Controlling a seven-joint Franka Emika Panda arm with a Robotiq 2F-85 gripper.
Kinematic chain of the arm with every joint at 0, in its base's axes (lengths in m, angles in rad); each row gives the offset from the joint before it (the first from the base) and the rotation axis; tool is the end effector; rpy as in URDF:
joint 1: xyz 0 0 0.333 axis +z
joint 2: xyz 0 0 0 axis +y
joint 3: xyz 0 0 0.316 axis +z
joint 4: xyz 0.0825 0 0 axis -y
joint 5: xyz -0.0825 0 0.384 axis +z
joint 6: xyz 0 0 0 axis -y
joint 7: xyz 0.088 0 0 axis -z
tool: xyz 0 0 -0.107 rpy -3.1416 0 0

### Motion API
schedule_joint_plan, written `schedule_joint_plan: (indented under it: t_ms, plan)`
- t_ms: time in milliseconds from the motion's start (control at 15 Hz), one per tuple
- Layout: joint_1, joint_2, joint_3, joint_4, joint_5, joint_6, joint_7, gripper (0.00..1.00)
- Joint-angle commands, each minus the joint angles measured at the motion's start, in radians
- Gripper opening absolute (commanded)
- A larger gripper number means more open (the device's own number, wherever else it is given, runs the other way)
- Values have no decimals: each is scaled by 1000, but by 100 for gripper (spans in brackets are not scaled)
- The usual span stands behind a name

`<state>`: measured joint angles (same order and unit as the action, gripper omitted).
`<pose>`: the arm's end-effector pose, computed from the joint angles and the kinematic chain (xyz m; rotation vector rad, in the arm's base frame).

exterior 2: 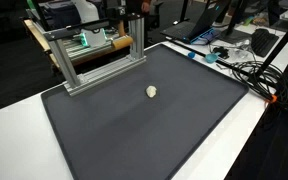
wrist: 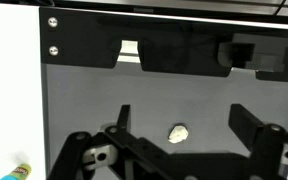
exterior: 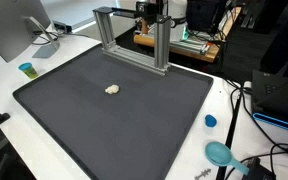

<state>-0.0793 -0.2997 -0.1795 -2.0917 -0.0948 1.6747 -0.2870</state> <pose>0.4350 -0.1321 0.5365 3.1268 0.0857 -0.2001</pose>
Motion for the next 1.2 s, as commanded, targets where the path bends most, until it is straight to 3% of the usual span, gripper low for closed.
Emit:
schedule_joint_plan:
  t_ms: [0,400,667,733,1133]
  plan:
    - [-7,1,6,3,2,-3,-2,100]
    - [-5,-117,25,-89,49,10,77,100]
    - [9,-206,51,-181,143,29,179,100]
    - [1,-130,40,-106,99,-1,135,100]
    - [0,-135,45,-117,102,-1,140,100]
